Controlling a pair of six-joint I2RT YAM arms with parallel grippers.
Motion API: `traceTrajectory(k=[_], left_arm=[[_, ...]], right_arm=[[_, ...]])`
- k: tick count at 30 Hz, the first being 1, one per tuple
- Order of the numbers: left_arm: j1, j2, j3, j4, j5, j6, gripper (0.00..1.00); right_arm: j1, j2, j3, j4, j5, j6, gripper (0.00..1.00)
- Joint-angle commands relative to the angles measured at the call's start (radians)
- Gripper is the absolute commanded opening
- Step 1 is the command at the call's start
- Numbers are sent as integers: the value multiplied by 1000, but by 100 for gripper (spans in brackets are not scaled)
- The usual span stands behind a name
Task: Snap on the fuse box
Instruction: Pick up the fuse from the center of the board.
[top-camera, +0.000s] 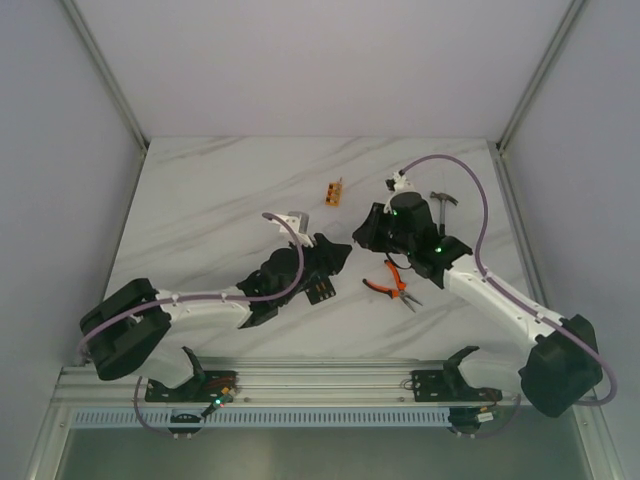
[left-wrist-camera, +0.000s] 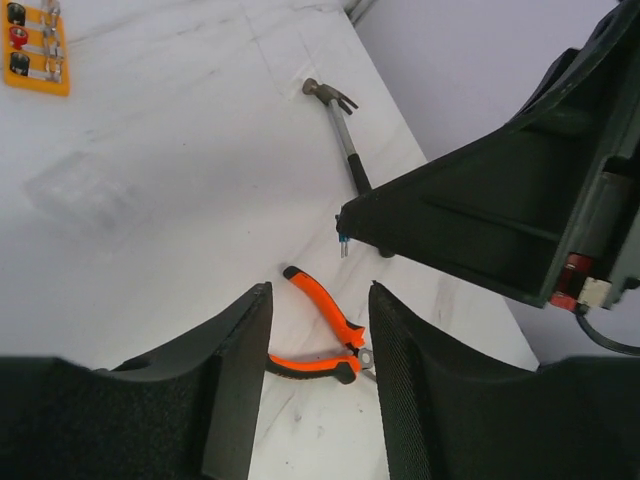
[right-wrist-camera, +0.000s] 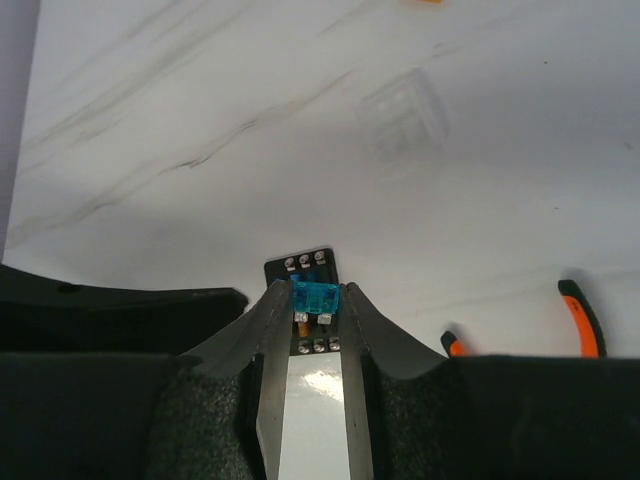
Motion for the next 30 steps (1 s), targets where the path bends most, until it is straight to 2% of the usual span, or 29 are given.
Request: traceTrajectory(k=[1, 15, 30], left_arm=[[-11, 52, 48, 42, -2, 66, 51], [-11, 94, 91, 69, 13, 76, 41], [-11, 100, 94, 71, 32, 87, 1]], right_arm=[[14, -37, -25, 56, -2, 43, 24], [42, -60, -46, 67, -2, 61, 23], [57, -111, -110, 95, -12, 99, 24]])
